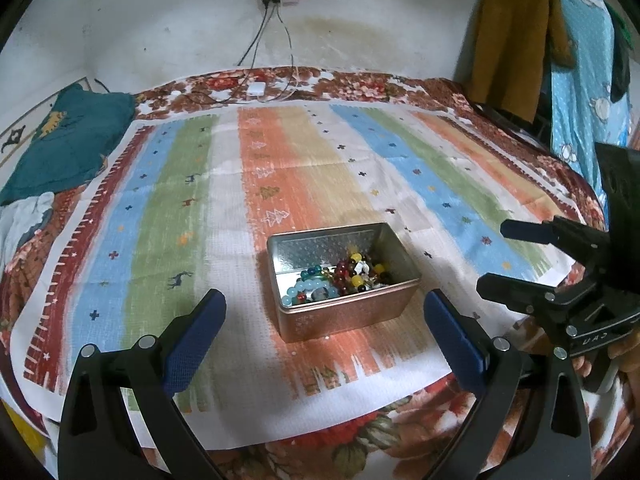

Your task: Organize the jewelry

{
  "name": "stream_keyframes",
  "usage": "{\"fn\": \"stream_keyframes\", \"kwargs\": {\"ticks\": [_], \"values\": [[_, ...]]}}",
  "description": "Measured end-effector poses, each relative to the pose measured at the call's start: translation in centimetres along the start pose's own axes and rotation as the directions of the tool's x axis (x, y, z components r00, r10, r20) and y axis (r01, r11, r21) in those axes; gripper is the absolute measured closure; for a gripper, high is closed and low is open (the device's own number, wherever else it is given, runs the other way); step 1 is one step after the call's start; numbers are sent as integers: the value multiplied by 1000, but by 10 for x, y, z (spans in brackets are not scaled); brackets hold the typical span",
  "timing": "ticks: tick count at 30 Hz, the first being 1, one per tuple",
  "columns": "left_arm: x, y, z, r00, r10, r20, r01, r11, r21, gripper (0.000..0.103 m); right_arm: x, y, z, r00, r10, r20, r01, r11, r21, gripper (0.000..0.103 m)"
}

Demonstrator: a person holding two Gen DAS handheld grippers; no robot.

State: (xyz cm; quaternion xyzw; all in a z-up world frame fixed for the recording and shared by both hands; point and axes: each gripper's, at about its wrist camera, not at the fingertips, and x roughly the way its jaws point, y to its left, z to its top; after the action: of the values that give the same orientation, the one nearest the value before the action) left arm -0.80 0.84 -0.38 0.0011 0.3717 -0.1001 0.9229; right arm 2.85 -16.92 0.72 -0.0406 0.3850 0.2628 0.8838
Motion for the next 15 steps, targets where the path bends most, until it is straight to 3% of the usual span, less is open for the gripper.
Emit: {"fn": "stream_keyframes", "kwargs": {"ticks": [15], "values": [[3,2,1,1000,9,-10,-9,1000,-11,6,1,-1,-1,1000,0,1,-1,1000,4,5]]}}
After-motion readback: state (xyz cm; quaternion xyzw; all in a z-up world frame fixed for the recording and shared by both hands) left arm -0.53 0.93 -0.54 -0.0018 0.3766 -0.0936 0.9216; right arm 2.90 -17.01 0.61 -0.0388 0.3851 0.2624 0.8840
